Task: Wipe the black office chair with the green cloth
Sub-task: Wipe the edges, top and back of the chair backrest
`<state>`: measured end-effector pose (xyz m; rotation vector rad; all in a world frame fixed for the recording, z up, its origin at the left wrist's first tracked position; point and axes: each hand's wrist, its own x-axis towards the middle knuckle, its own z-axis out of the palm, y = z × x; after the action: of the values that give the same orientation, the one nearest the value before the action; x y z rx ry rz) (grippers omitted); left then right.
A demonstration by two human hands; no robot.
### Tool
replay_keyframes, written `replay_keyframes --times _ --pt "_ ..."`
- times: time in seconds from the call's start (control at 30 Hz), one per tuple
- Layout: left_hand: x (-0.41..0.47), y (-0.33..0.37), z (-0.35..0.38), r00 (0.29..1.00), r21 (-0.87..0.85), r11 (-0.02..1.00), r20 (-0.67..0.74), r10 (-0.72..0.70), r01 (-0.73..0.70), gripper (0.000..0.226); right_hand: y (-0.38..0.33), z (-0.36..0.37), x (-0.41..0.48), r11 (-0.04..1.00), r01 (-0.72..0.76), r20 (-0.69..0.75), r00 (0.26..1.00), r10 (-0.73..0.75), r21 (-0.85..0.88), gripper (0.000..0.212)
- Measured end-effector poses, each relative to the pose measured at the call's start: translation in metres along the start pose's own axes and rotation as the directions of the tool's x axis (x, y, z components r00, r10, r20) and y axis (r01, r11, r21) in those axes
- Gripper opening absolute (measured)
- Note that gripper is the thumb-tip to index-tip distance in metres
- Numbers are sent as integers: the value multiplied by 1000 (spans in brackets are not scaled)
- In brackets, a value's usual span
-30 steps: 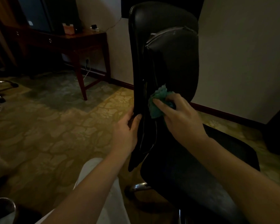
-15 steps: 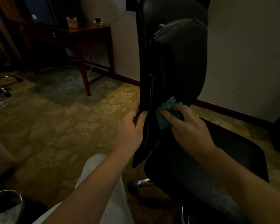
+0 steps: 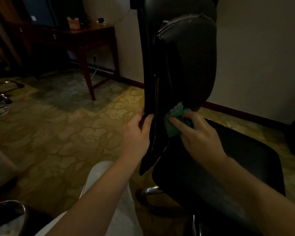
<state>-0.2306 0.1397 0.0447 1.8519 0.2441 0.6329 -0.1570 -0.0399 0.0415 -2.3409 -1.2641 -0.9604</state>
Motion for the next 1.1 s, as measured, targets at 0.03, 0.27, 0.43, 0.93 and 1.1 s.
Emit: replay_keyframes --times 0.03,0.27,0.43,0.93,1.1 --pt "0 0 0 1000 -3 1000 8 -5 5 37 -1 -5 11 1000 -6 -34 999 6 -2 36" --pt "0 1 -3 1000 -38 999 24 -18 19 39 3 12 -6 998 39 8 999 -38 -41 32" --pt "0 -2 -2 1000 -31 1000 19 4 -3 38 -1 33 -51 999 18 149 989 -12 -37 36" --pt "2 -9 0 1000 -29 1000 14 0 0 40 -2 38 -58 996 25 164 986 -11 -86 48" --pt "-1 -28 0 994 50 996 77 -73 69 31 -4 32 -51 997 -2 141 990 13 -77 44"
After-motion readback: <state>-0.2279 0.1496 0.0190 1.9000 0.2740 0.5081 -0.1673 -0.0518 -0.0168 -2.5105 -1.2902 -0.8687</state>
